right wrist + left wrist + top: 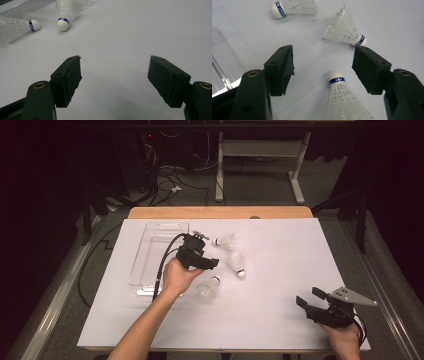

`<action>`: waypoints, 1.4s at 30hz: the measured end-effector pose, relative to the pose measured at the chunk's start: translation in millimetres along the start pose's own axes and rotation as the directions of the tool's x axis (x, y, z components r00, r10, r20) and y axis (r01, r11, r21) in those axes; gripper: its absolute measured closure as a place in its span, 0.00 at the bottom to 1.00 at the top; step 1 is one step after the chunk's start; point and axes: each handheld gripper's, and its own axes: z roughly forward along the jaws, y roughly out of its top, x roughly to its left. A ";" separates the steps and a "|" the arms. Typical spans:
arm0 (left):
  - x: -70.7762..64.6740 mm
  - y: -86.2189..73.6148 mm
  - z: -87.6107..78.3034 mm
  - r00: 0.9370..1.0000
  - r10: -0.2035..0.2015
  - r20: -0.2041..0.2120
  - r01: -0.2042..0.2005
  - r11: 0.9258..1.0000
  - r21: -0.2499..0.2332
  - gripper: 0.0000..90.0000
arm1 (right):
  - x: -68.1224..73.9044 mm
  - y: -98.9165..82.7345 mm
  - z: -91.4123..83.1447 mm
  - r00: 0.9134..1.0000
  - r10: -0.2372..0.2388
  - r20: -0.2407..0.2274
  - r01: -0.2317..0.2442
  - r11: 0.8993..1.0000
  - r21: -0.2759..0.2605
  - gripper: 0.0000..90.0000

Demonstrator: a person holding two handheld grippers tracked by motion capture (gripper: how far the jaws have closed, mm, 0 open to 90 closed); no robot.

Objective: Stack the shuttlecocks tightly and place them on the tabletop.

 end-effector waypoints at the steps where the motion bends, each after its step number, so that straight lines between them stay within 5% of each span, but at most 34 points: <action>1: -0.3 -0.8 -0.5 1.000 0.003 -0.004 -0.003 1.000 0.002 0.38 | 0.0 0.0 0.0 1.000 0.000 0.000 0.000 1.000 0.000 0.30; 42: -6.5 -39.1 -24.6 1.000 0.012 0.020 -0.012 1.000 -0.020 0.39 | 0.4 0.0 -0.1 1.000 0.000 0.001 0.000 1.000 0.001 0.30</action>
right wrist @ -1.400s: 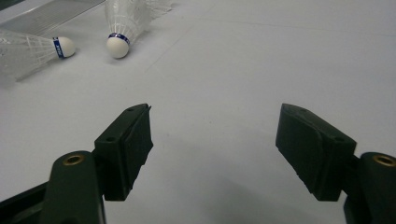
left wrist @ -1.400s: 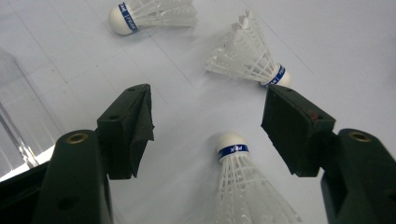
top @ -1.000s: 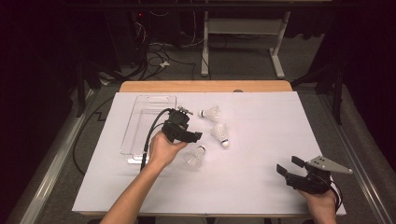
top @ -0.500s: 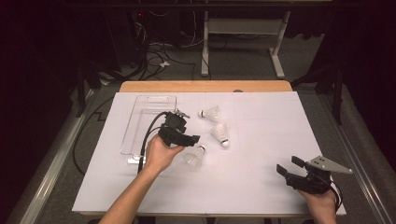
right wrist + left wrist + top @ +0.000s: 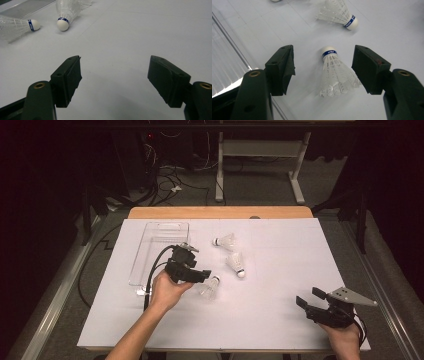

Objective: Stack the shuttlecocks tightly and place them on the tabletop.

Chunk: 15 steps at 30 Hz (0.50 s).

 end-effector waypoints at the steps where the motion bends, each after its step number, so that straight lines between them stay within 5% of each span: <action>1: -0.1 -0.7 -0.5 1.000 0.004 0.002 -0.004 1.000 0.003 0.39 | -0.1 0.0 0.0 1.000 0.000 0.000 0.000 1.000 0.000 0.30; 15: -6.3 -9.7 -6.2 1.000 0.021 0.007 -0.021 1.000 -0.003 0.39 | -1.0 -0.5 0.1 1.000 0.005 0.003 -0.005 1.000 0.001 0.30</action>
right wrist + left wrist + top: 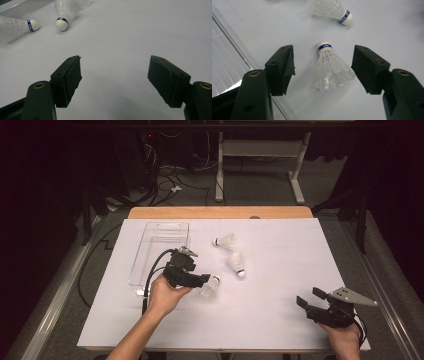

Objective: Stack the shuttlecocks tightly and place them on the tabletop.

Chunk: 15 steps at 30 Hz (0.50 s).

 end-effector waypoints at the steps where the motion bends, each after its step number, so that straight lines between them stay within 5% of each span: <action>1: -0.1 -1.0 -0.2 1.000 0.000 -0.001 0.000 1.000 -0.003 0.39 | 0.1 -0.1 0.1 1.000 -0.001 0.000 0.001 1.000 0.001 0.30; 15: -3.1 -14.9 -7.5 1.000 -0.005 0.012 0.005 1.000 -0.026 0.39 | 1.0 -0.1 0.8 1.000 -0.004 -0.001 0.004 1.000 0.009 0.30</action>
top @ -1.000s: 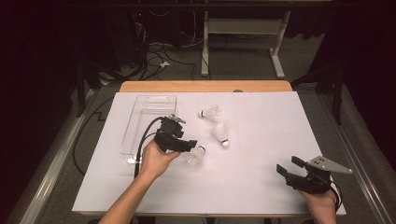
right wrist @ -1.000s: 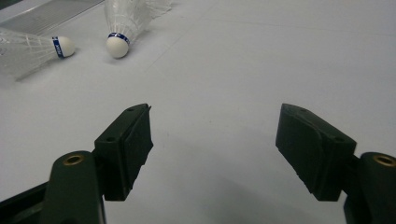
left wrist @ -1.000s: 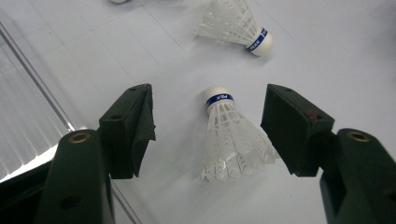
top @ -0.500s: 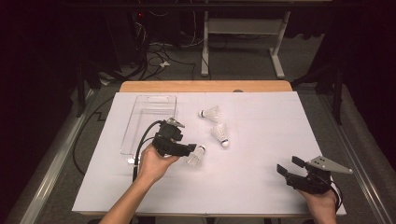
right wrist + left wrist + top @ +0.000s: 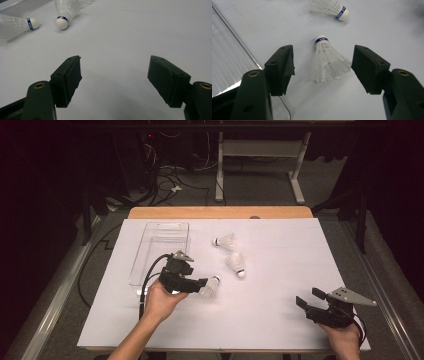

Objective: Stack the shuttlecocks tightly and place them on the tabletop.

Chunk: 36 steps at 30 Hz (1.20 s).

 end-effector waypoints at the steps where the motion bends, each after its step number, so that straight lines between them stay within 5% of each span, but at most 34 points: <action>1: -0.1 -0.9 -0.4 1.000 0.002 0.003 -0.002 1.000 0.000 0.39 | 0.1 0.0 0.1 1.000 0.000 0.000 0.000 1.000 0.000 0.30; 20: -7.4 -18.6 -5.9 1.000 0.009 0.016 -0.009 1.000 -0.011 0.39 | 0.2 0.0 0.5 1.000 0.000 -0.001 0.000 1.000 0.003 0.30; 36: -13.9 -38.5 -10.5 0.999 0.031 -0.013 -0.031 1.000 -0.006 0.39 | 0.7 0.0 0.7 1.000 -0.001 0.000 0.001 1.000 0.005 0.30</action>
